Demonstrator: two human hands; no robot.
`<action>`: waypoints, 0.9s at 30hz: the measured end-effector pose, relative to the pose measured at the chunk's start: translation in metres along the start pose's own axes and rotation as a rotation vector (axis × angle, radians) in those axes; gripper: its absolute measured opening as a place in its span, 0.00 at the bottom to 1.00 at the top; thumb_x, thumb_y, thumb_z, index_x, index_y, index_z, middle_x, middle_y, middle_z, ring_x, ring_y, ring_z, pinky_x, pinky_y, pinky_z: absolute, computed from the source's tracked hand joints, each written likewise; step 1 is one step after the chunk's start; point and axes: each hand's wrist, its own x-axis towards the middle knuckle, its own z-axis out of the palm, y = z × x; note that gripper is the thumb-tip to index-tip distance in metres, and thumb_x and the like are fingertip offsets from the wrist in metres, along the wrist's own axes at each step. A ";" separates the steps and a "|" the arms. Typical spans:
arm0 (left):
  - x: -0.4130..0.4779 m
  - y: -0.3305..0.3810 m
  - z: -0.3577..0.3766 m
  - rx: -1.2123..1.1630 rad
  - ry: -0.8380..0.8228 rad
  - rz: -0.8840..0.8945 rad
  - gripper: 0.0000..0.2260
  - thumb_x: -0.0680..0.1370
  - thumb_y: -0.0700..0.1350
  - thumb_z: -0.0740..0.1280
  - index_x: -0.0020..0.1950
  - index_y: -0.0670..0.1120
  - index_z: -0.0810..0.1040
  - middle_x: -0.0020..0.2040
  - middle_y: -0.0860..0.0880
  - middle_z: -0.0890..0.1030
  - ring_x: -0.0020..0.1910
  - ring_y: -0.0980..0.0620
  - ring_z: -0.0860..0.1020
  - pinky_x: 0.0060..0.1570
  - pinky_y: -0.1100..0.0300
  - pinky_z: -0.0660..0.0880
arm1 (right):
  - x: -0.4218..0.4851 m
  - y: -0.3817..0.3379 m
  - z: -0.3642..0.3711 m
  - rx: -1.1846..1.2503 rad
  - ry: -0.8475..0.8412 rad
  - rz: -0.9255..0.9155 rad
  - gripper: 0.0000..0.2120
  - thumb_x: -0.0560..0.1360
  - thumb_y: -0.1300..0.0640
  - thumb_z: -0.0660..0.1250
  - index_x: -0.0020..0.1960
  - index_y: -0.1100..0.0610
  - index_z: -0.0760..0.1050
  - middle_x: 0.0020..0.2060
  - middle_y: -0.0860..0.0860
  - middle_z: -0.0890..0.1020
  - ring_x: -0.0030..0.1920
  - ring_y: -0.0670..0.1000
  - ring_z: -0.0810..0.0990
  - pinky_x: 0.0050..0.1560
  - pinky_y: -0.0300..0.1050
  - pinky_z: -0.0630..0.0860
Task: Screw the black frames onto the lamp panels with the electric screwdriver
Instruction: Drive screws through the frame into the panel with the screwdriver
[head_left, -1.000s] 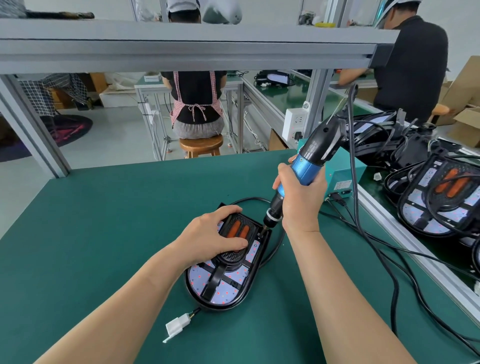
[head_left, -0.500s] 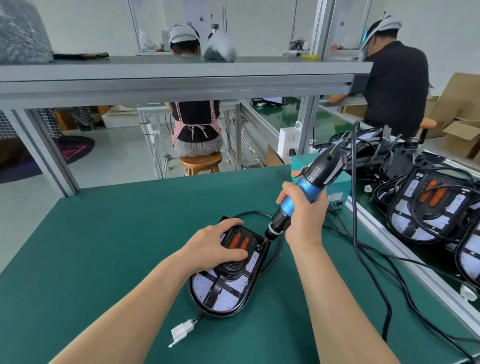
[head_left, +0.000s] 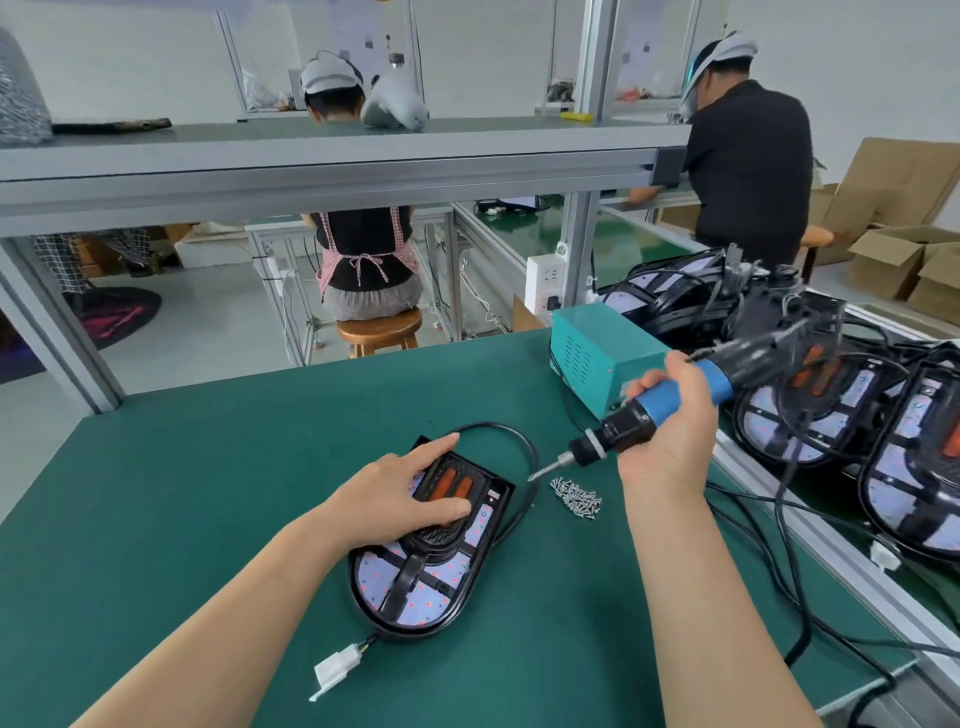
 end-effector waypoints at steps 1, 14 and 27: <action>0.000 0.002 0.000 0.099 0.043 -0.034 0.35 0.71 0.71 0.66 0.75 0.74 0.55 0.60 0.51 0.73 0.63 0.49 0.74 0.63 0.56 0.71 | 0.004 -0.003 -0.011 0.035 0.062 0.032 0.09 0.75 0.59 0.71 0.51 0.55 0.72 0.30 0.48 0.76 0.30 0.47 0.76 0.35 0.40 0.76; 0.041 0.111 0.094 0.408 0.149 0.394 0.09 0.80 0.44 0.65 0.57 0.48 0.81 0.54 0.48 0.82 0.56 0.47 0.75 0.60 0.56 0.69 | 0.034 -0.005 -0.096 0.197 0.156 0.198 0.05 0.77 0.54 0.69 0.44 0.53 0.76 0.33 0.47 0.76 0.30 0.46 0.74 0.35 0.39 0.69; 0.059 0.119 0.104 0.594 0.089 0.469 0.09 0.83 0.45 0.61 0.59 0.49 0.79 0.57 0.48 0.78 0.57 0.47 0.73 0.61 0.54 0.69 | 0.038 -0.001 -0.106 0.237 0.047 0.210 0.06 0.78 0.53 0.65 0.45 0.54 0.76 0.33 0.46 0.75 0.30 0.46 0.73 0.32 0.38 0.70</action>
